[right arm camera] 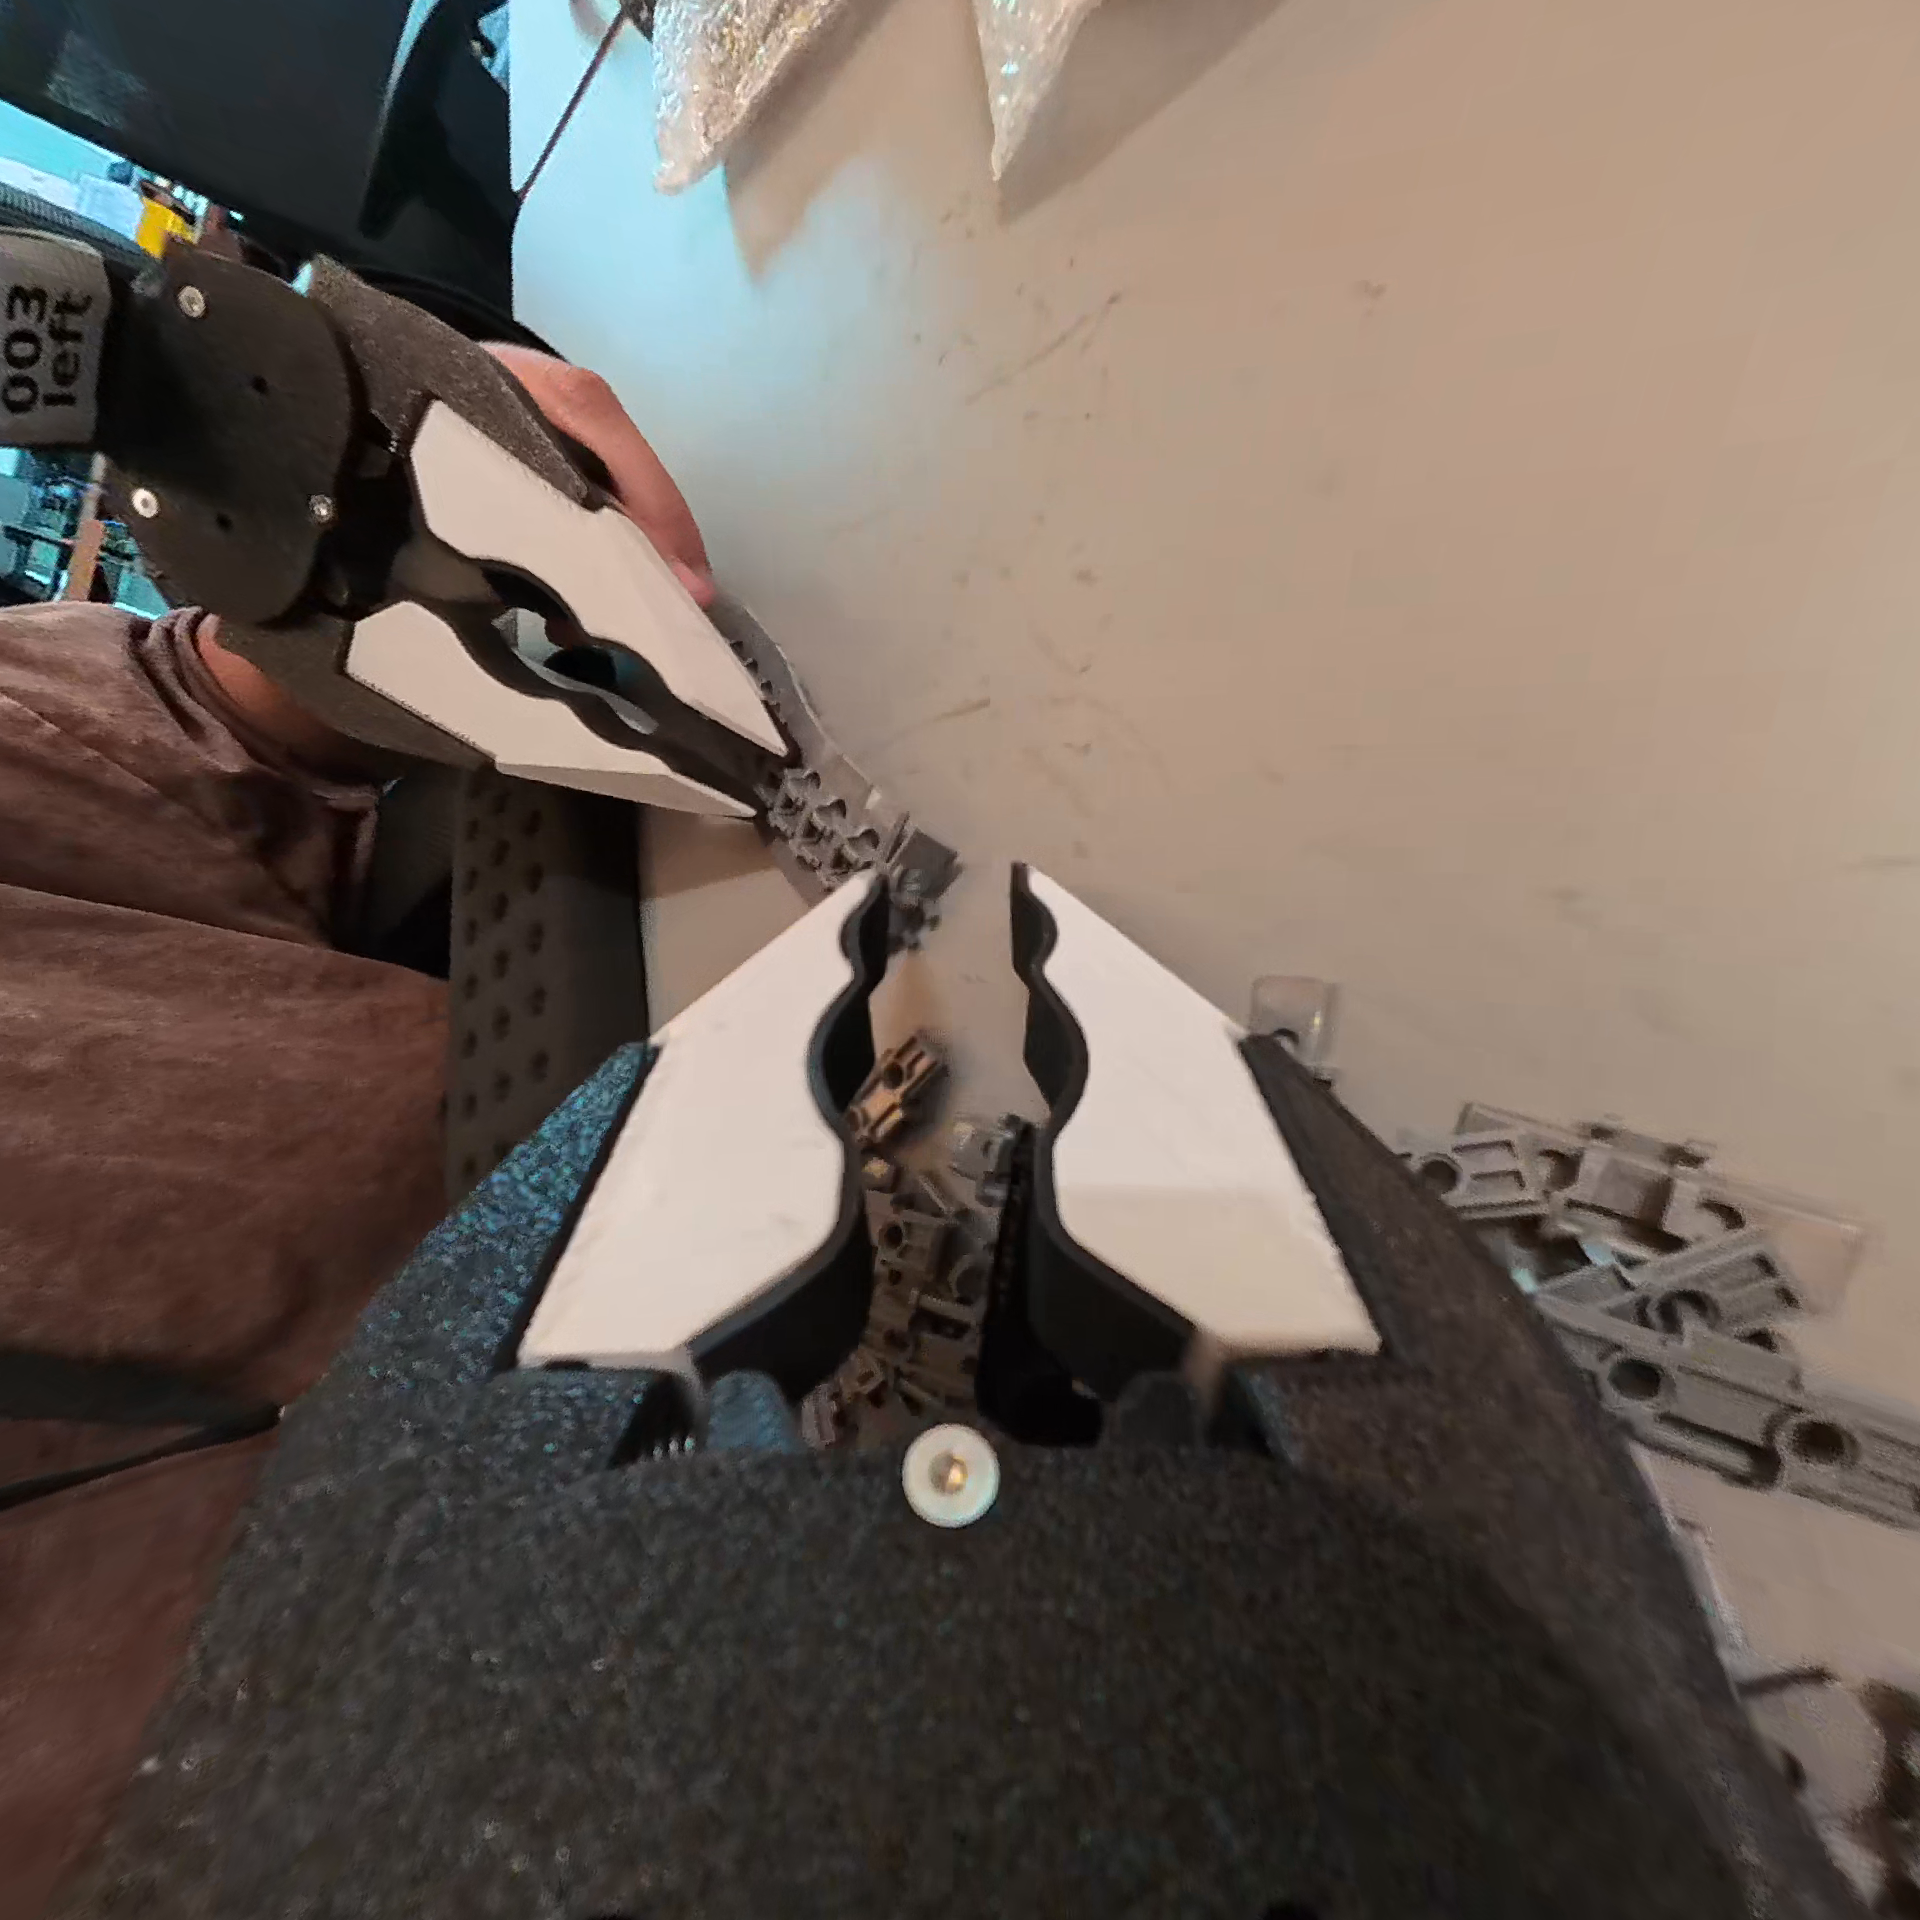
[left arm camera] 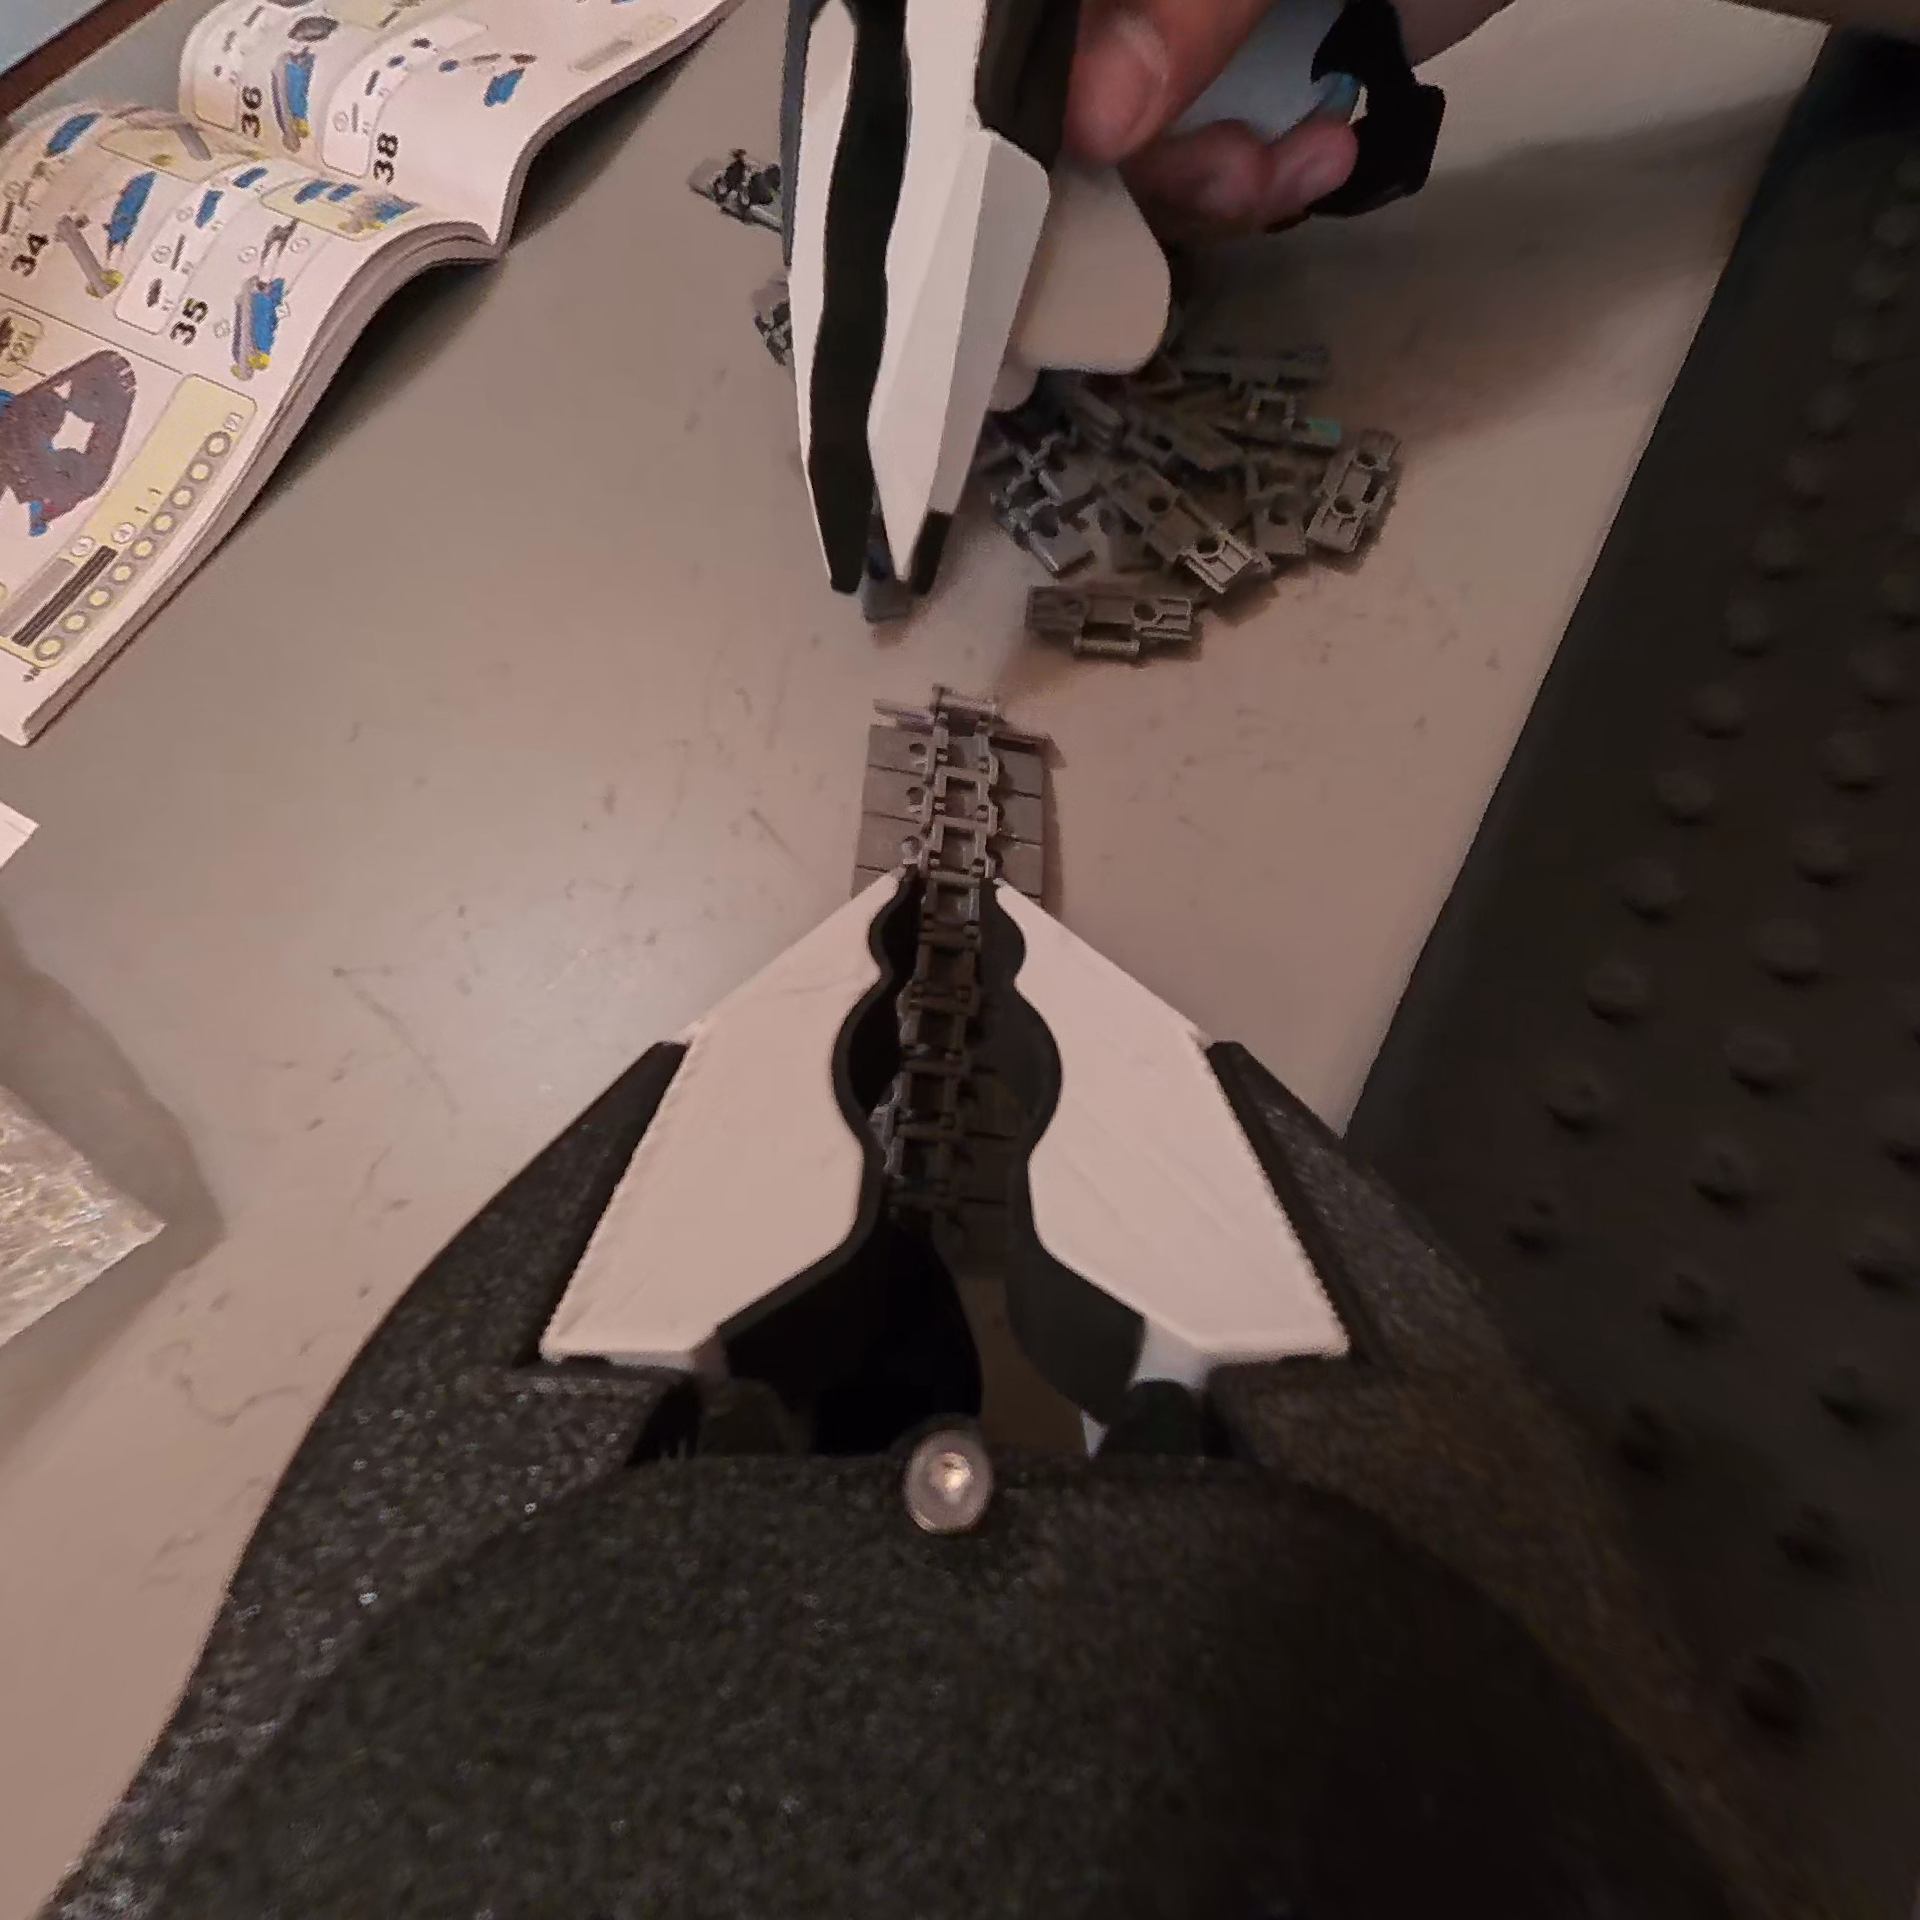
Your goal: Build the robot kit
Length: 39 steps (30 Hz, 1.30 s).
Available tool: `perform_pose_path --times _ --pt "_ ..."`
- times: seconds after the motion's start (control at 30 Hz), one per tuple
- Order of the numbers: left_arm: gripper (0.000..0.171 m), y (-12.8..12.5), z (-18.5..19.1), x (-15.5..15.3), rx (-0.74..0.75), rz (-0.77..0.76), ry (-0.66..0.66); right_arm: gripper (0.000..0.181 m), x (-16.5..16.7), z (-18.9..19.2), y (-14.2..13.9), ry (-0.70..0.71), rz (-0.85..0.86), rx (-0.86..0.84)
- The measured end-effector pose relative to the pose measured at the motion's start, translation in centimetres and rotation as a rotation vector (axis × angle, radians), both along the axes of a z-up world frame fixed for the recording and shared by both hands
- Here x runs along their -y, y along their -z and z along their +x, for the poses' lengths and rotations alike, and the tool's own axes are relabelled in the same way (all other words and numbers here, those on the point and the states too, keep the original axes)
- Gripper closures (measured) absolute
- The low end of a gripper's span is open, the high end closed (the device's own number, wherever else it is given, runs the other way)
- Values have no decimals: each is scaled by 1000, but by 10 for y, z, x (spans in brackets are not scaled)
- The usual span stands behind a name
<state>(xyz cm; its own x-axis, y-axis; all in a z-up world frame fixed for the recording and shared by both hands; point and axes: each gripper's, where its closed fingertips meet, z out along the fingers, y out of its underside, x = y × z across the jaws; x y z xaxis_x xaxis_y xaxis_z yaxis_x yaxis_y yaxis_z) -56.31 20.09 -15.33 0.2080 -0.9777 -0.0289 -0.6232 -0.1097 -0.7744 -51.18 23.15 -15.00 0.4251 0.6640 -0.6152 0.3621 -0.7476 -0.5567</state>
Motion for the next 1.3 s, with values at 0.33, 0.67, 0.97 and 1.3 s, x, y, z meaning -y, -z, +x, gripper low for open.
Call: perform_pose_path --times 0.33,0.67,0.97,1.3 --pt "162 9 3 -1 -33 -80 9 167 24 1 7 -260 357 226" --pt "144 2 20 6 -62 -70 166 161 25 -6 12 -352 526 280" --pt "158 13 27 -2 -107 -93 185 166 20 -6 17 -373 497 273" --pt "158 -4 32 8 -41 -56 223 167 36 -14 -4 -402 556 224"
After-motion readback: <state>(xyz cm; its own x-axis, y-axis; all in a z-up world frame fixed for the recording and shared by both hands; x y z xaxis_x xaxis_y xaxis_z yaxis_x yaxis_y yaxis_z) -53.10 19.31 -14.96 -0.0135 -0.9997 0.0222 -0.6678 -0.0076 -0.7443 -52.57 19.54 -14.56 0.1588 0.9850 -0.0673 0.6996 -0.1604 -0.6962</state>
